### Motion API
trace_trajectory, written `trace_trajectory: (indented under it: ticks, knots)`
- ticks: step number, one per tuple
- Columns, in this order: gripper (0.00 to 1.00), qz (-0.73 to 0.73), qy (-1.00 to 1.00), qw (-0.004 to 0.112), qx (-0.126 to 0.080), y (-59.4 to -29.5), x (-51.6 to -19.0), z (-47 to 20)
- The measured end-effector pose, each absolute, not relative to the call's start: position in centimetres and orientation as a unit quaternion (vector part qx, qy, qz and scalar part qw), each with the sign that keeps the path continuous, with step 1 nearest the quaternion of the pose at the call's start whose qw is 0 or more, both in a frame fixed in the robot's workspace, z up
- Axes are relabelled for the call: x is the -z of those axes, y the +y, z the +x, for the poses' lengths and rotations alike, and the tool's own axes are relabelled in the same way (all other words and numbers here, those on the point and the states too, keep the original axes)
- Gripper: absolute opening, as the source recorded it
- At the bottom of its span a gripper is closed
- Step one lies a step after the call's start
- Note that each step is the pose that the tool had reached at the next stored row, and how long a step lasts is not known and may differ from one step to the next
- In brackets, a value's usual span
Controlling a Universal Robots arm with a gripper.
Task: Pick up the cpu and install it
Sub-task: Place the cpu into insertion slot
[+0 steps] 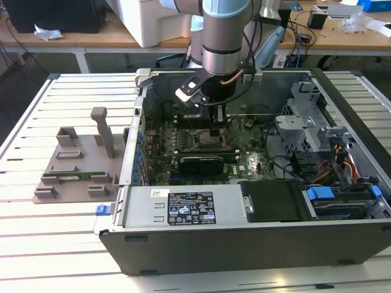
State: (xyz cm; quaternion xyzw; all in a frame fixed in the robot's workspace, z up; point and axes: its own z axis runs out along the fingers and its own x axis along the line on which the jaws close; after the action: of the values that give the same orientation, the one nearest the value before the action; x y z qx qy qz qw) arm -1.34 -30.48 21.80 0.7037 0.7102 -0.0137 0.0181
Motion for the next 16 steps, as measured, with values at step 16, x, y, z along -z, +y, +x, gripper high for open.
trace_trajectory:
  ticks: [16]
  knots:
    - [0.11, 0.704, 0.710, 0.018, 0.014, -30.5, -29.6, -1.3]
